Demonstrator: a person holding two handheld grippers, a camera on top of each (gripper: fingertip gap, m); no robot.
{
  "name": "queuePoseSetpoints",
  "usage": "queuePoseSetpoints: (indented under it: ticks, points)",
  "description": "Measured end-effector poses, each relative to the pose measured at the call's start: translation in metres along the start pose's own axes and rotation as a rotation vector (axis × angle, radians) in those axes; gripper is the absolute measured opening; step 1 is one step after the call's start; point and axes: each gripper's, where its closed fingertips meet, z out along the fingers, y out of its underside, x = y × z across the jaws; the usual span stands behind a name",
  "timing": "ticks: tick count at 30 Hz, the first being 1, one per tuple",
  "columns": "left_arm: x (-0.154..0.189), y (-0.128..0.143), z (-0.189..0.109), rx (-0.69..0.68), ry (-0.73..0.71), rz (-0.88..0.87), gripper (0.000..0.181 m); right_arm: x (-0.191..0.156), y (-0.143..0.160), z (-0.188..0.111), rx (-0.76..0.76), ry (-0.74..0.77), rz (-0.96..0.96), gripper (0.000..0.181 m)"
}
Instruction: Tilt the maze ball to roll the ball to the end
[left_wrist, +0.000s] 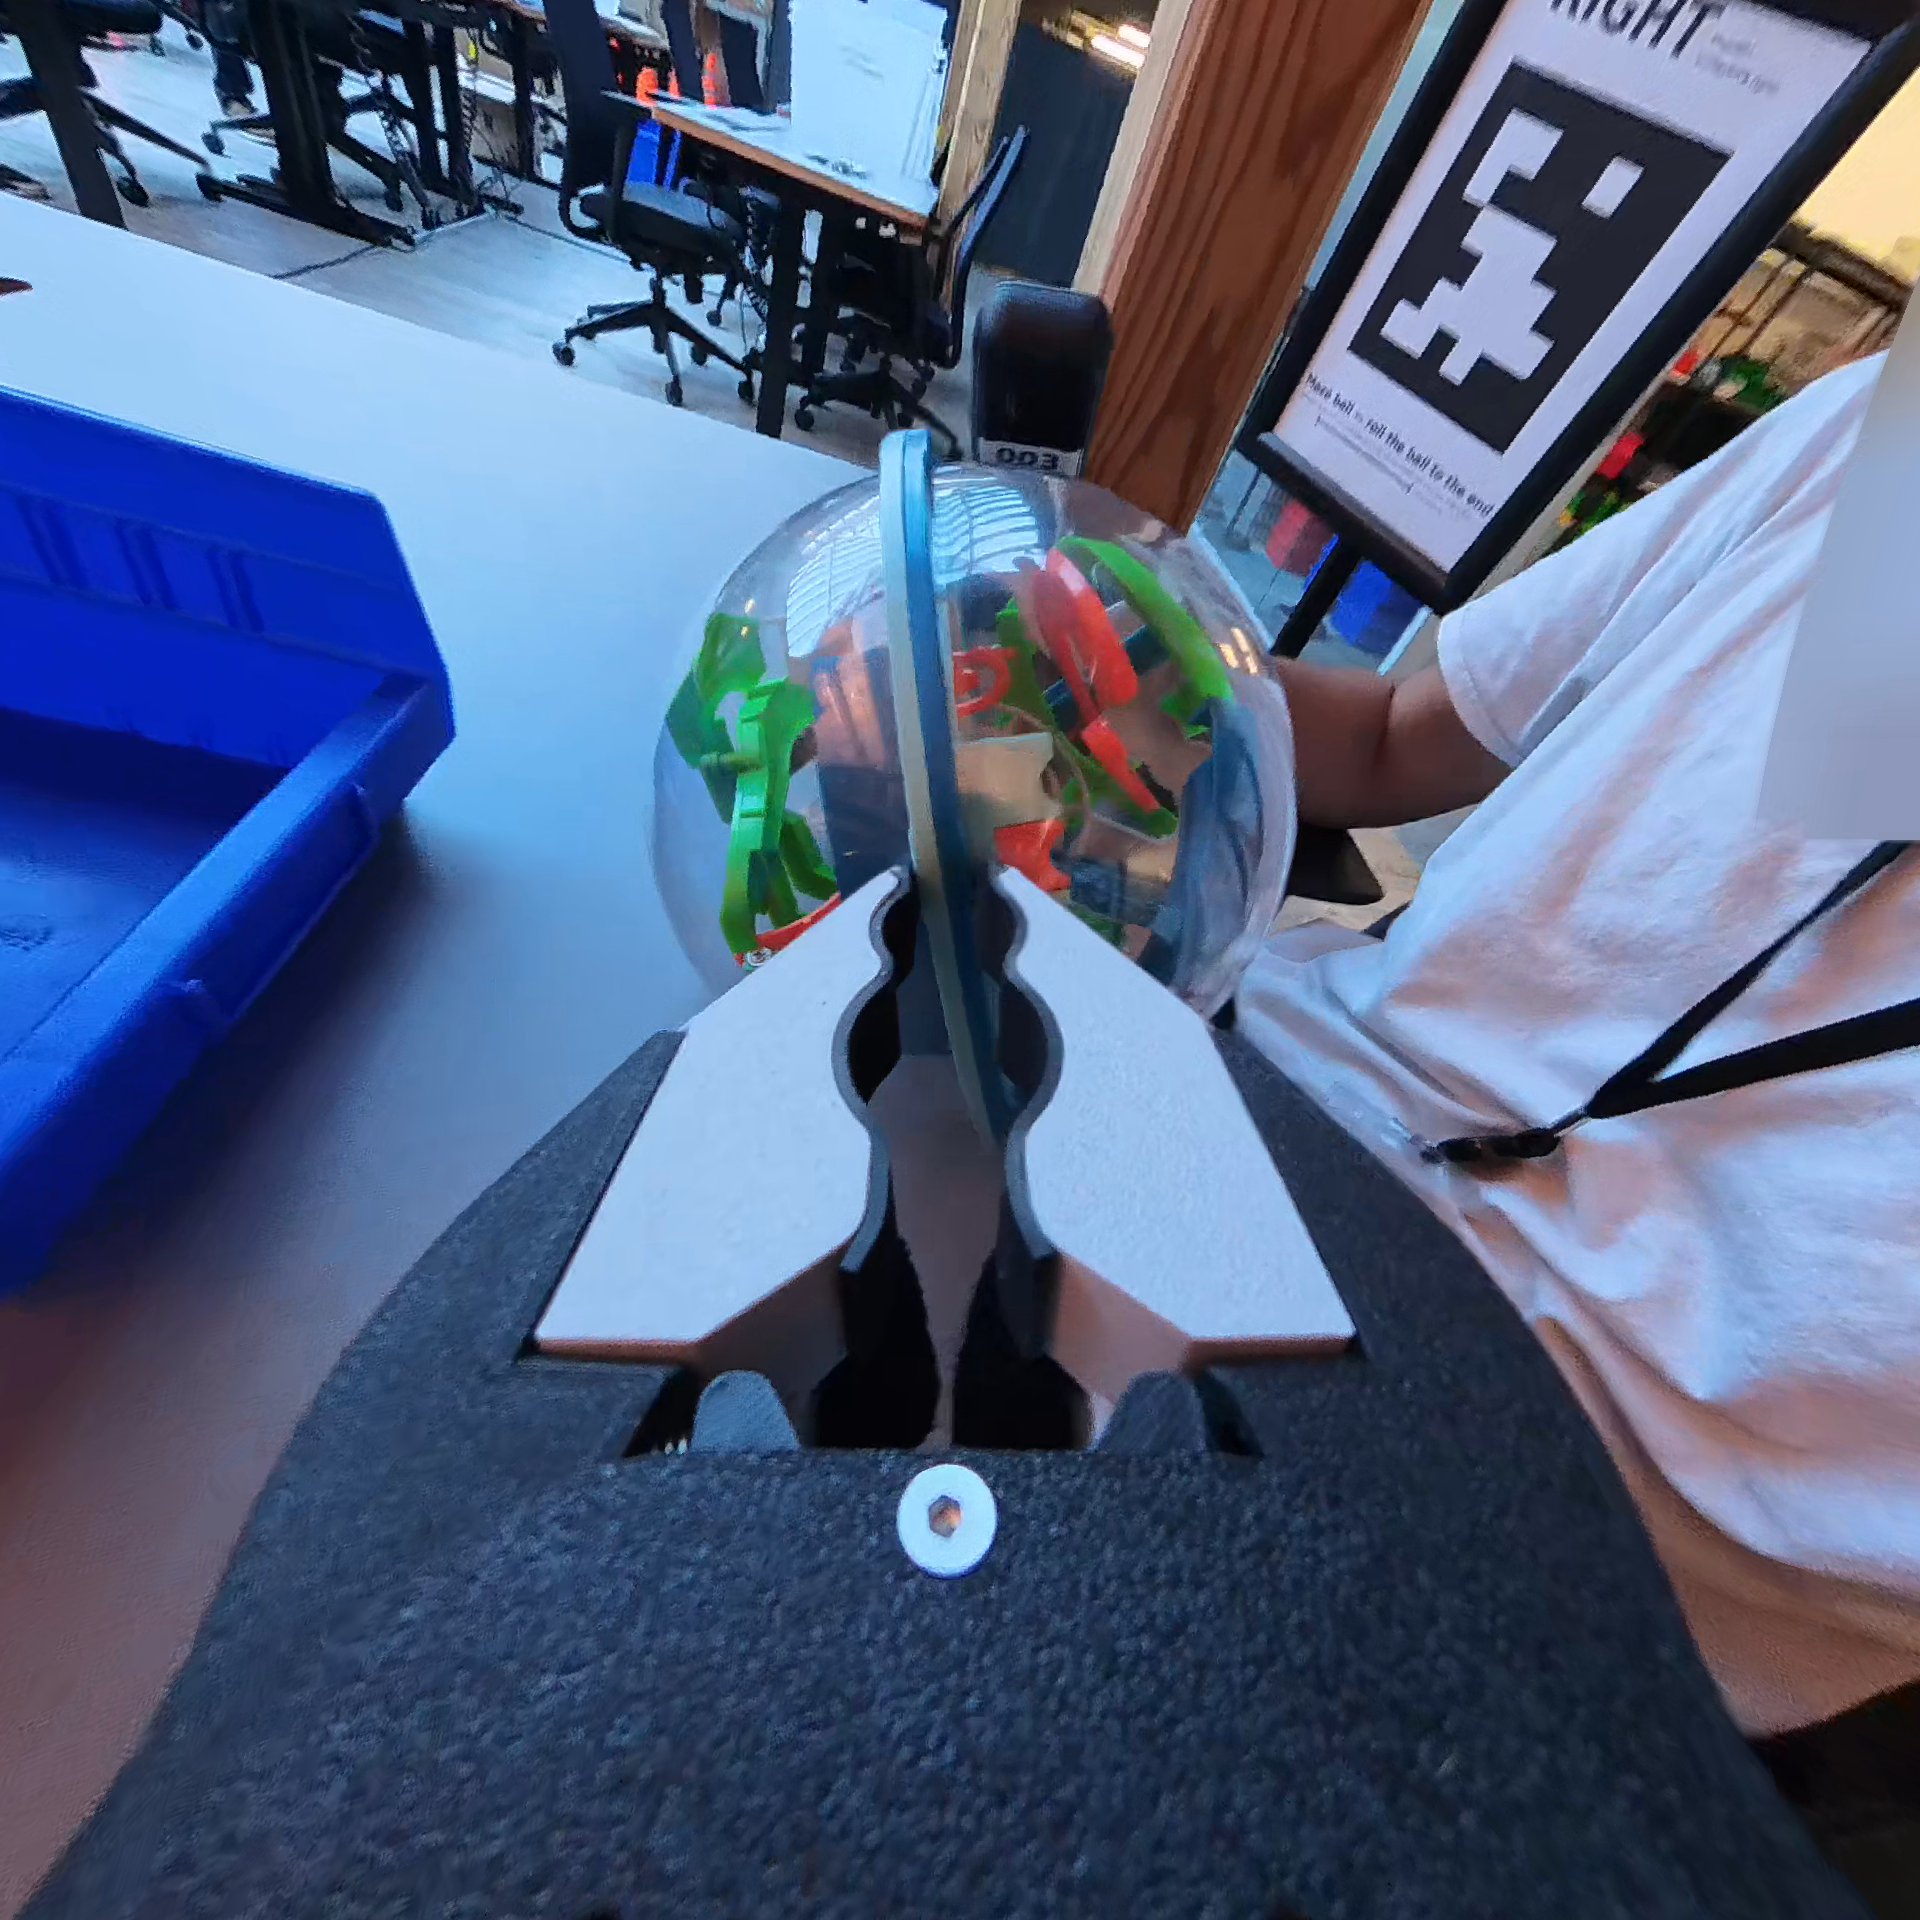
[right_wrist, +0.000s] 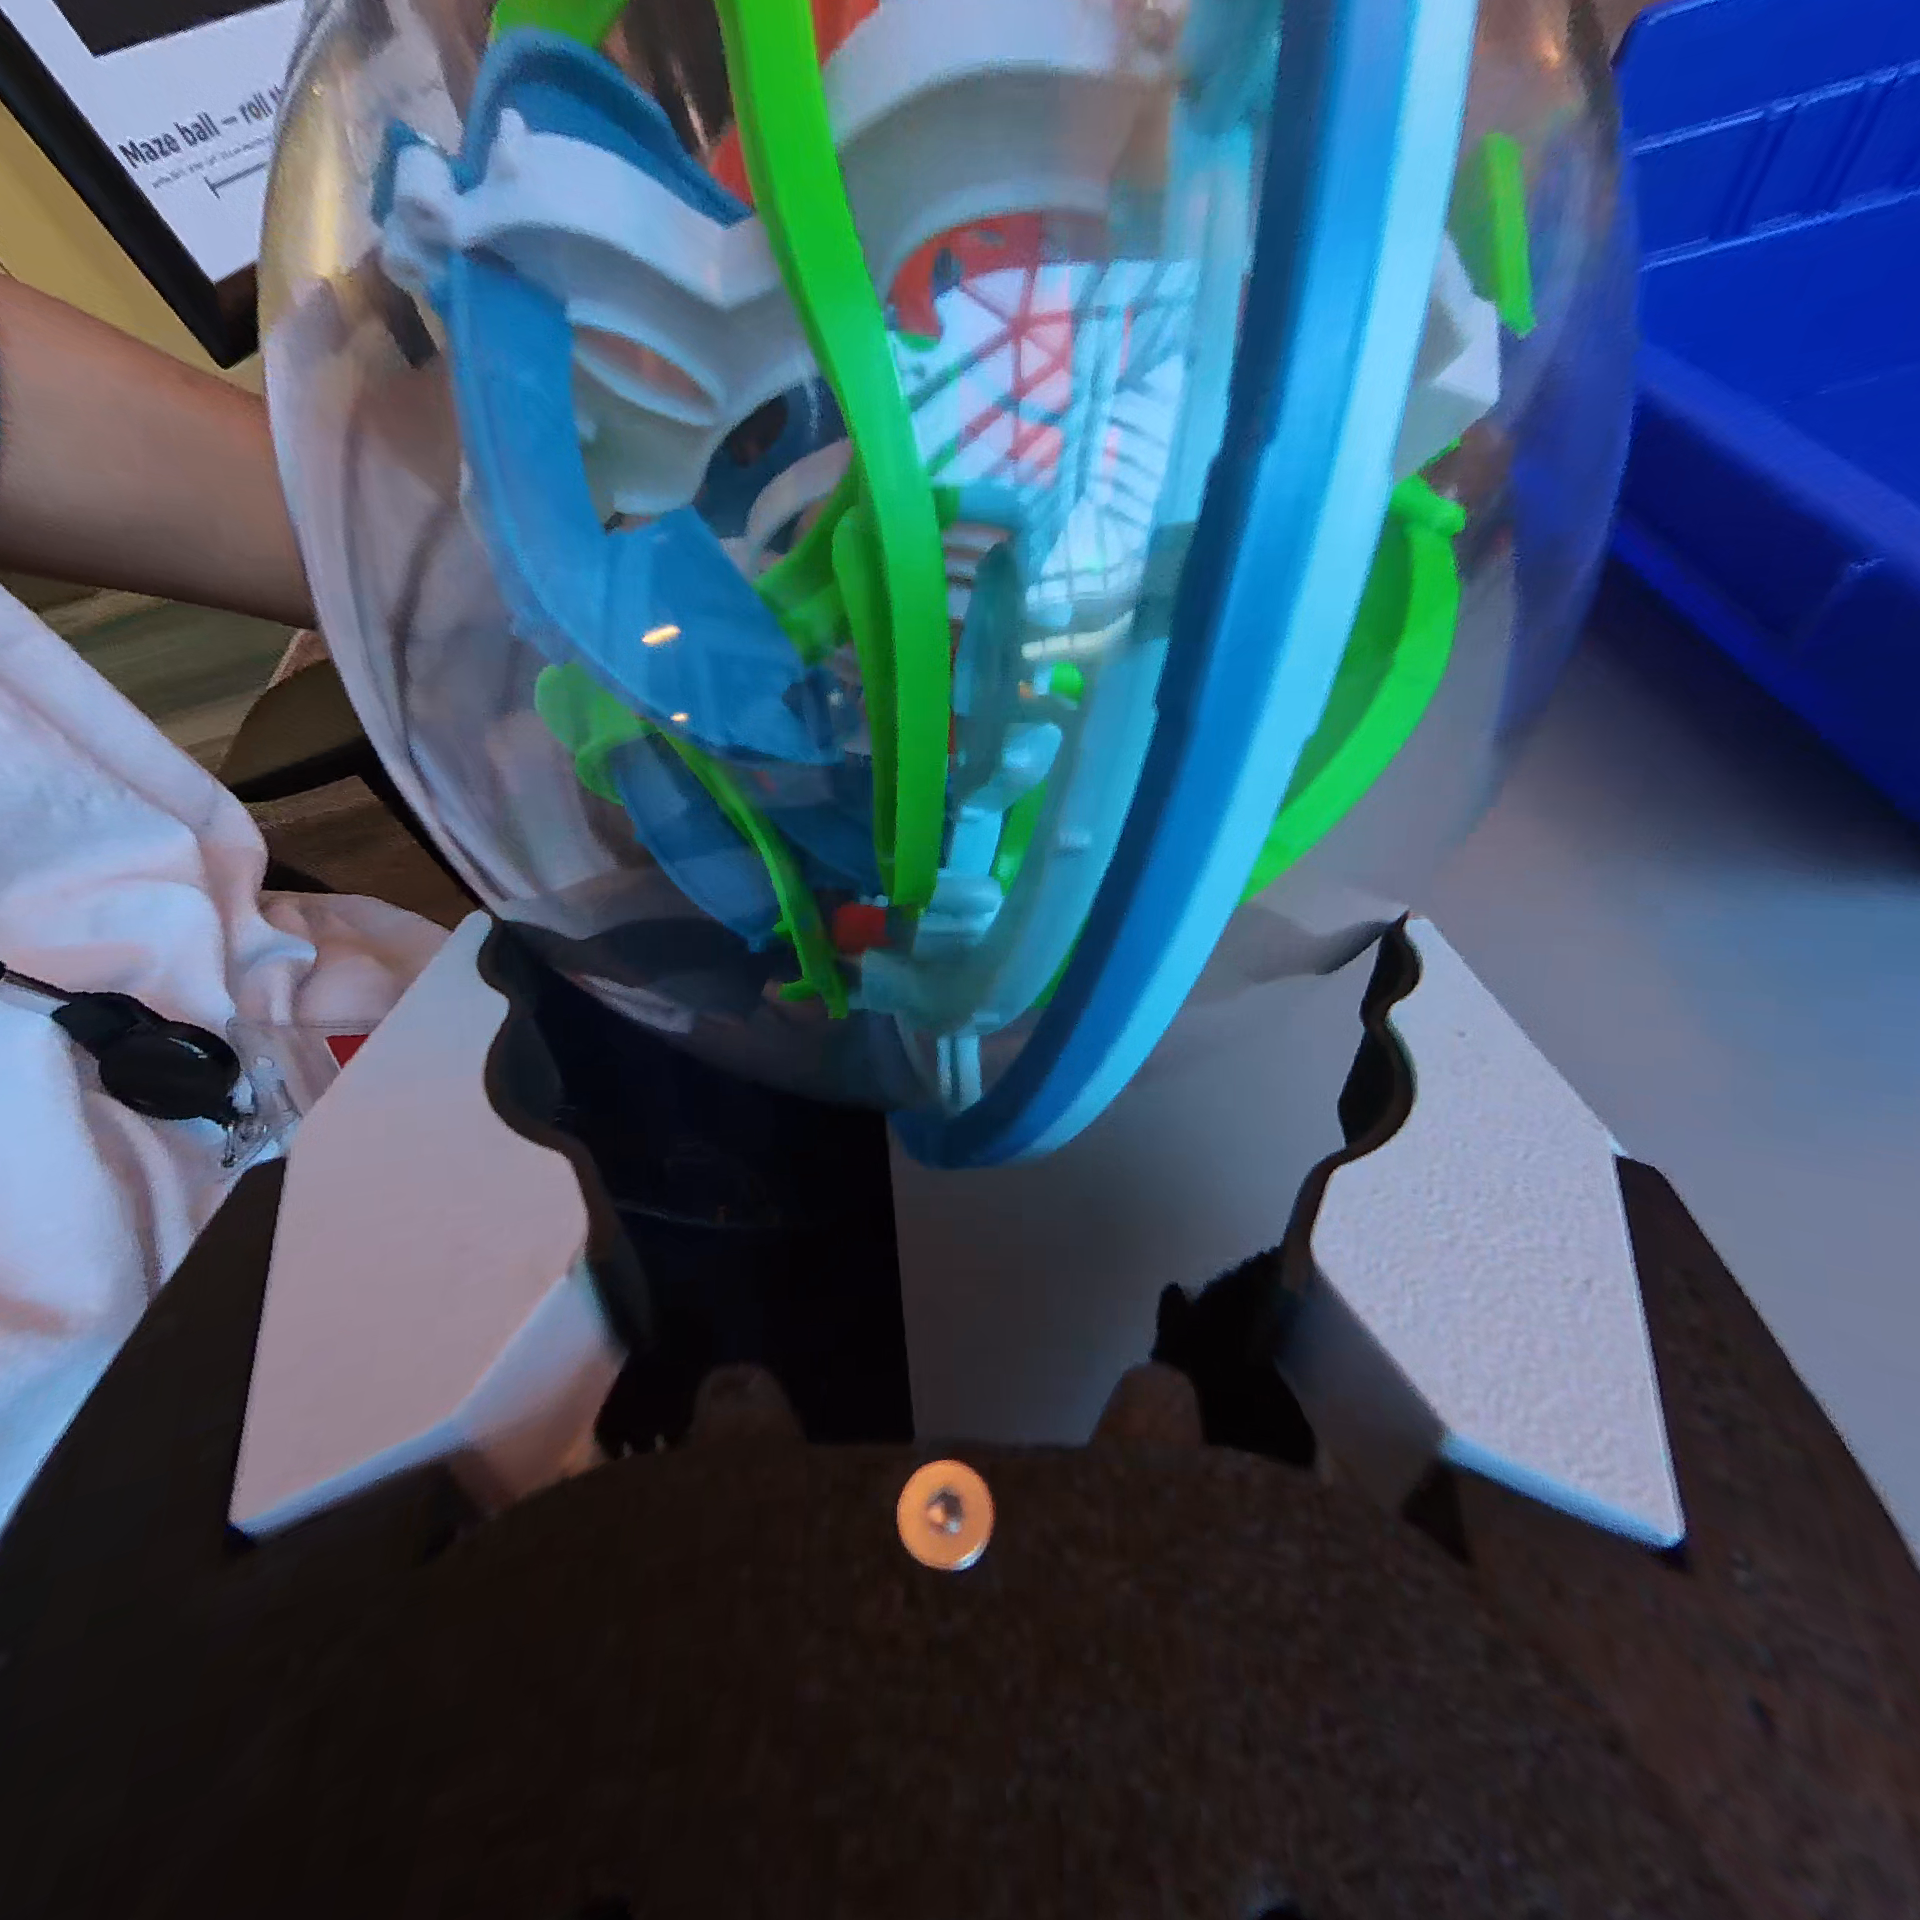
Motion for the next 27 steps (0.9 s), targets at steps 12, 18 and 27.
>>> queuePoseSetpoints:
  ticks: [12,18,27]
  points:
    - [-0.001,0.044,0.031,-0.182,-0.171,0.027,0.126,0.004,-0.009,-0.004,0.038,0.03,0.054,0.151]
    - [-0.003,0.054,0.042,-0.191,-0.21,-0.01,0.124,0.007,-0.02,-0.016,0.044,0.076,0.092,0.15]
    - [0.004,0.037,0.054,-0.088,-0.178,0.008,0.119,0.002,-0.044,-0.04,0.068,0.157,0.073,0.149]
